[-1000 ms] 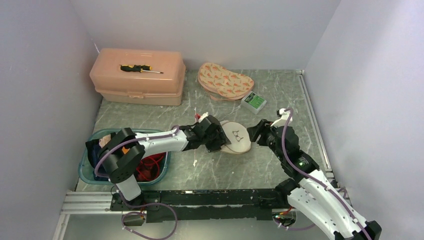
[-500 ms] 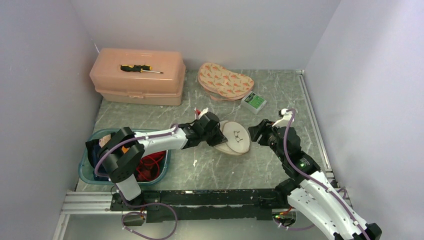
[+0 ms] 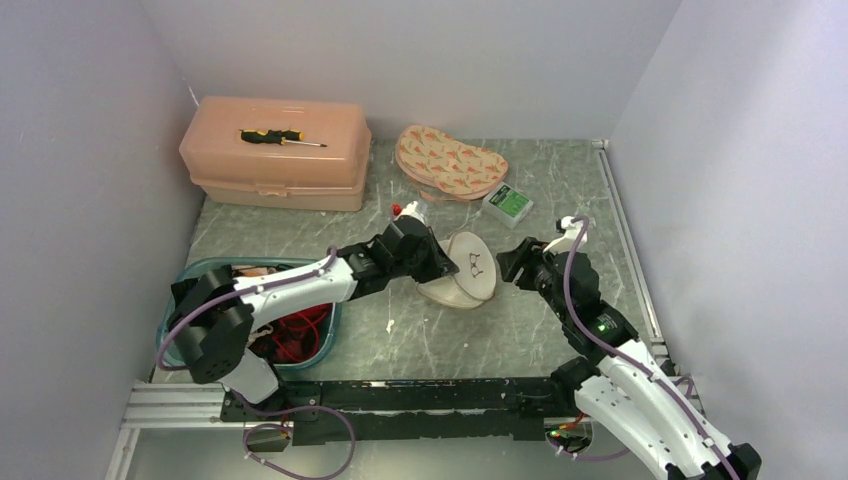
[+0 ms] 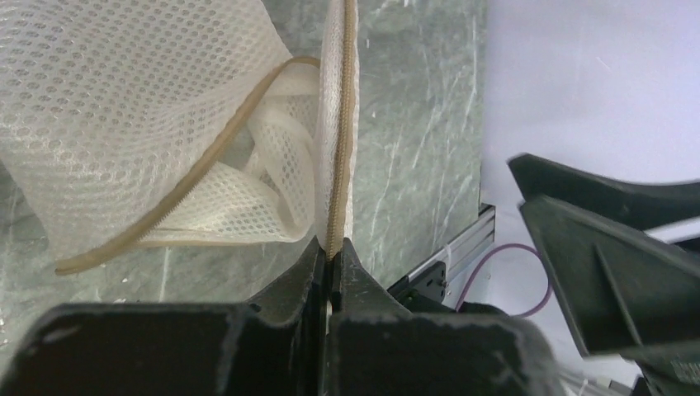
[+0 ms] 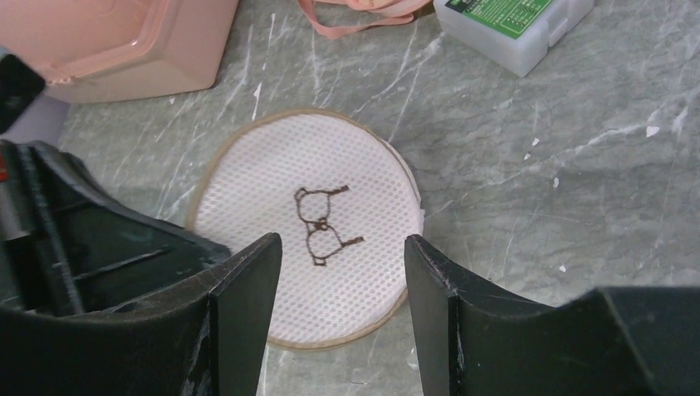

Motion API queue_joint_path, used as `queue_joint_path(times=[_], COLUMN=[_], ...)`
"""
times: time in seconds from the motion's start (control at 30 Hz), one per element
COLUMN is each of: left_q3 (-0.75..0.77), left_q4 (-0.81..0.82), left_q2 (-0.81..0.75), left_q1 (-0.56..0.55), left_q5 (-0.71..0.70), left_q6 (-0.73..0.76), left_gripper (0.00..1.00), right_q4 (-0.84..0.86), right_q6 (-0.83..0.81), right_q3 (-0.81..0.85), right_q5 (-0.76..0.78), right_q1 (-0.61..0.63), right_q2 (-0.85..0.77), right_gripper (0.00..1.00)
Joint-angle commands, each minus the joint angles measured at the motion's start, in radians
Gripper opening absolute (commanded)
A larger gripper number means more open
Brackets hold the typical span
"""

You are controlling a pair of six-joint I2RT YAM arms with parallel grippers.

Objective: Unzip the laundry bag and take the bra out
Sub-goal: Close the laundry bag at the center of the board.

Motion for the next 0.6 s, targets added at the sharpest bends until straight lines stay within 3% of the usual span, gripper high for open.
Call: queue_joint_path(times=[0.0,0.27,0.57], left_q3=[-0.075,-0.271,-0.314], left_q4=[0.086,0.216,0.300], left_q2=[-0.091,-0.139,-0.060], left_q1=[0.022,0.119,0.192], left_q5=[0.051,0.106,0.145], left_q6=[0.083,0.024,0.023], left_gripper=[0.03,0.03,0.03], right_q4=[0.076,0.135,0.226], right_q6=[0.002,0.018,0.004], right_q3=[-0.022,-0.054,-0.077], right_q5=[-0.014,-0.068,-0.226], right_q1=[-0.005,-0.007,-0.006], right_q2=[0.015,0.065,0.123], right_gripper=[0.60,0.59,0.52])
